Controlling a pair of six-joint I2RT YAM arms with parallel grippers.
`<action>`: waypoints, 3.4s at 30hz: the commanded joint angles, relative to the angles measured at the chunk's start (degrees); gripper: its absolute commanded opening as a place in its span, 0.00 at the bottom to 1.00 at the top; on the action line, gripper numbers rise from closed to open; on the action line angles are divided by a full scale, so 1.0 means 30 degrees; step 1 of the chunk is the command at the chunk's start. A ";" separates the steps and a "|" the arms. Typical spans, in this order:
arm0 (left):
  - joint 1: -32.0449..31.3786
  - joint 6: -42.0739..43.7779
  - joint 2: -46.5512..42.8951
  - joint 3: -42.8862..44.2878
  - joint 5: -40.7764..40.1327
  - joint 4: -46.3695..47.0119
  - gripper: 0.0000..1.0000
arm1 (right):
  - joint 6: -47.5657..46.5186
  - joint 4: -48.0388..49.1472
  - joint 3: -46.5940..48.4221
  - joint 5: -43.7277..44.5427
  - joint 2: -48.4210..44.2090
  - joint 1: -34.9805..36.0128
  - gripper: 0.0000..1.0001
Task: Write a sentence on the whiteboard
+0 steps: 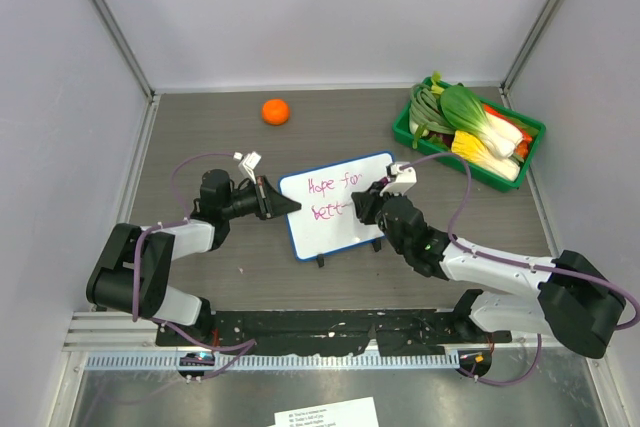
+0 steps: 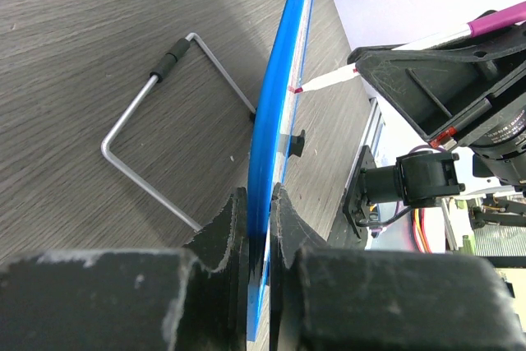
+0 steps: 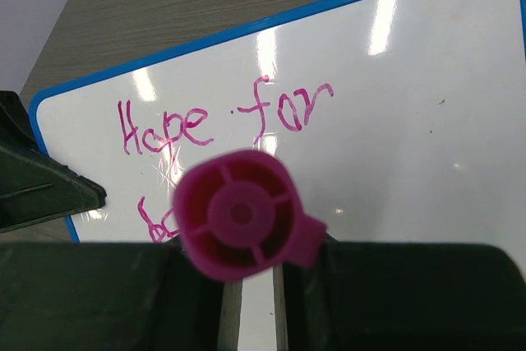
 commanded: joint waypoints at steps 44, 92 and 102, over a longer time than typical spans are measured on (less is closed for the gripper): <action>-0.0176 0.2557 0.0729 -0.0391 -0.2942 -0.3070 0.00 | 0.0470 -0.1463 -0.0543 -0.0396 -0.1153 -0.0246 0.01; -0.0205 0.2587 0.0671 -0.0391 -0.2884 -0.3100 0.00 | 0.0030 -0.0114 0.0748 -0.0309 0.0106 -0.0832 0.01; -0.0205 0.2587 0.0758 -0.0362 -0.2884 -0.3100 0.00 | -0.0028 -0.0584 0.0308 -0.0571 -0.0157 -0.0861 0.01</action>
